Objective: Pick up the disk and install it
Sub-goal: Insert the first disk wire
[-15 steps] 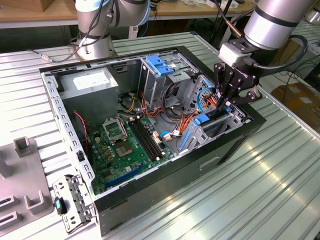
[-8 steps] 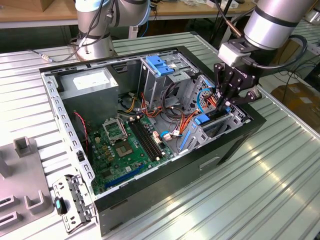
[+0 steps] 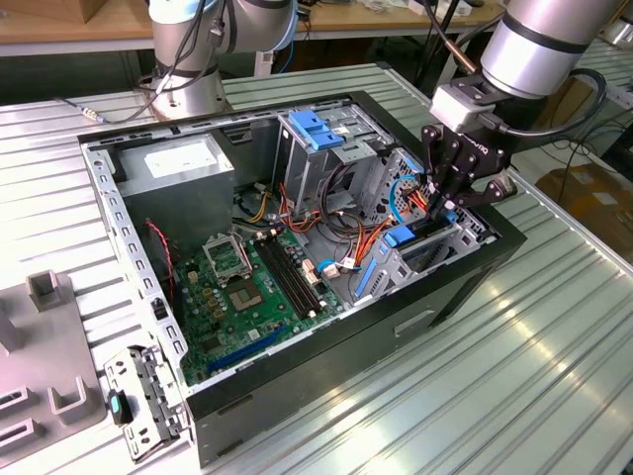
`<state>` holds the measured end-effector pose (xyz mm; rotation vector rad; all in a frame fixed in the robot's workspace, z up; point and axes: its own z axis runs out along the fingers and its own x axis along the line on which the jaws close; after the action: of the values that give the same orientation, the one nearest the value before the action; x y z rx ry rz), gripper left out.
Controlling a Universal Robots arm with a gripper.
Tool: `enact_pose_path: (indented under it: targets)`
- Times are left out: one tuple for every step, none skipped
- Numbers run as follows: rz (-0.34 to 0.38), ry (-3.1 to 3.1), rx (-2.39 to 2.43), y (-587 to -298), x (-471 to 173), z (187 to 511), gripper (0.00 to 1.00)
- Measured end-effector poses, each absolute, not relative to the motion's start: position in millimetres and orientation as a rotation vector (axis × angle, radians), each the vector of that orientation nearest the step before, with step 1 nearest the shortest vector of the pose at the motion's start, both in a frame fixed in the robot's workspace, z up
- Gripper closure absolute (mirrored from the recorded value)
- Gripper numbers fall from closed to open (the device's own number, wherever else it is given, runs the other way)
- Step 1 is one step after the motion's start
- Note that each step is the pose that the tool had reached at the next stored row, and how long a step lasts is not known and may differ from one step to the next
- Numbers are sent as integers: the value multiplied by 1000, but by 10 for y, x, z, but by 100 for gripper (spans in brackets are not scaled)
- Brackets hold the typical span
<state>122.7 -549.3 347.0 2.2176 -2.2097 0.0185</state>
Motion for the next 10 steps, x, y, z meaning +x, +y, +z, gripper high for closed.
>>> enact_pose_path:
  targets:
    - [18, -2210, 2218, -5493, 1228, 3468, 83]
    - [18, -2210, 2218, -5493, 1229, 3464, 83]
    - [18, -2210, 2218, -5493, 1230, 3461, 83]
    - [18, -2210, 2218, -5493, 1231, 3459, 83]
    - [18, -2210, 2218, -5493, 1232, 3457, 83]
    - [18, -2210, 2218, -5493, 1233, 3456, 83]
    - [18, -2210, 2218, -5493, 1234, 3454, 83]
    - [18, -2210, 2218, -5493, 1235, 3453, 83]
    - [18, -2209, 2218, -5493, 1237, 3452, 83]
    - [18, -2210, 2218, -5493, 1240, 3450, 83]
